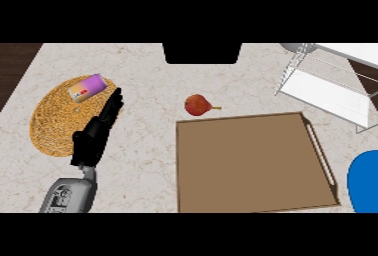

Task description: Pick the squash from the tray and place it in the tiered shelf

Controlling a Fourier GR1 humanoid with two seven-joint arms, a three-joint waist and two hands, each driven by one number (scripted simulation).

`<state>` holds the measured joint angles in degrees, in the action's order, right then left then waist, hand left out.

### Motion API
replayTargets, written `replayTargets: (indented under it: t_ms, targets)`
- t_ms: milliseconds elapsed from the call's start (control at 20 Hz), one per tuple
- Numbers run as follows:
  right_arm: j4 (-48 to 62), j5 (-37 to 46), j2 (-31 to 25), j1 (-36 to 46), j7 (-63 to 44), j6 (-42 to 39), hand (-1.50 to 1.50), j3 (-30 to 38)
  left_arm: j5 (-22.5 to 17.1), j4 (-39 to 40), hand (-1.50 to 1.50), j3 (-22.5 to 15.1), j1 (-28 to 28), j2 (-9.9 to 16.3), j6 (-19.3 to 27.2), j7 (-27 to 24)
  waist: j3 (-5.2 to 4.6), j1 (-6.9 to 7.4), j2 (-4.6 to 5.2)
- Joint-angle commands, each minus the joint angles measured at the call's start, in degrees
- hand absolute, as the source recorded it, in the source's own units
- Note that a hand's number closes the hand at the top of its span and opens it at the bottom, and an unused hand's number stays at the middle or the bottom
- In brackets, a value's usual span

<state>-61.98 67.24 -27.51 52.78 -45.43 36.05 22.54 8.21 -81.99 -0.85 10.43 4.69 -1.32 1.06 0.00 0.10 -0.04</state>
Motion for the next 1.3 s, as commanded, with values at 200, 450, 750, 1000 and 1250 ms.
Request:
replayTargets:
  t_ms: [200,450,750,1000,1250]
  targets:
    - [-9.63,-5.9,-1.38,1.04,-0.07,6.07,-1.5,4.23,0.39,0.09,0.0,-0.11,-0.3,-0.41,0.4,-0.72,0.02,-0.34,-0.23]
    - [-21.61,-1.63,-5.01,-0.59,-9.71,-2.34,-1.5,7.68,-0.61,-1.56,0.0,0.77,-1.17,1.05,-0.96,0.79,-0.07,-1.27,-0.65]
    - [-36.82,-6.15,-5.99,-10.56,-17.54,-17.52,-1.5,14.75,-0.14,-2.98,0.0,0.64,-2.01,-0.15,0.8,2.47,-0.01,-3.27,-1.18]
    - [-49.25,-13.24,-8.38,-18.03,-20.63,-31.15,-1.5,21.29,0.41,-3.07,0.0,0.3,-2.93,-1.16,1.96,2.28,0.0,-4.34,-1.32]
    - [-63.61,-22.47,-4.3,-30.06,-20.23,-40.86,-1.5,28.25,-0.21,-2.78,0.0,2.42,-3.12,1.67,0.72,1.88,0.03,-4.78,-1.31]
